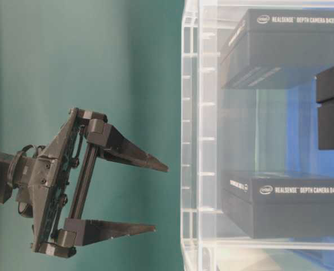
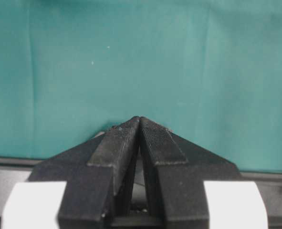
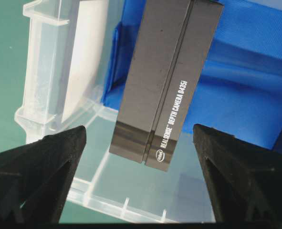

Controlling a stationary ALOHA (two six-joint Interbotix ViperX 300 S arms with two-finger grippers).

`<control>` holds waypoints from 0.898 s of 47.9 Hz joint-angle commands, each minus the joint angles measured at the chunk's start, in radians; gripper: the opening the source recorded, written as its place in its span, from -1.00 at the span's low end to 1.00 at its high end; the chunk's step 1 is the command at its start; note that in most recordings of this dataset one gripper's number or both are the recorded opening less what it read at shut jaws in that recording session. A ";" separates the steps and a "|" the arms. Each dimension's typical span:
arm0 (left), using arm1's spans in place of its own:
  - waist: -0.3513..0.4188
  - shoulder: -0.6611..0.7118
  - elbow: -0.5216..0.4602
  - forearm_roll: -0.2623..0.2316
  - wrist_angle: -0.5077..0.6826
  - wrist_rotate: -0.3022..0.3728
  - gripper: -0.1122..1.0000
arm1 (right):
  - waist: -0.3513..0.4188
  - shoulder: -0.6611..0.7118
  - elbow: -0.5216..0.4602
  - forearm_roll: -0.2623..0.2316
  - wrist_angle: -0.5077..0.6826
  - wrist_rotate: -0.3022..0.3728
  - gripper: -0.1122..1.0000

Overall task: Take the box out of the case with the right arm.
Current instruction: 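Move the right gripper over the left black box in the case, then lower the open right gripper around the left black box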

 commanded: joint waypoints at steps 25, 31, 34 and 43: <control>0.002 0.005 -0.029 0.003 -0.002 0.002 -0.77 | 0.003 -0.026 -0.025 -0.003 -0.003 -0.003 0.89; 0.002 0.005 -0.029 0.003 -0.002 0.002 -0.77 | 0.005 -0.025 -0.025 -0.003 -0.002 -0.003 0.89; 0.002 0.005 -0.029 0.003 -0.002 0.002 -0.77 | 0.005 -0.023 -0.023 -0.003 -0.003 -0.003 0.89; 0.003 0.005 -0.029 0.003 -0.002 0.002 -0.77 | 0.005 -0.014 -0.020 -0.003 -0.002 -0.003 0.89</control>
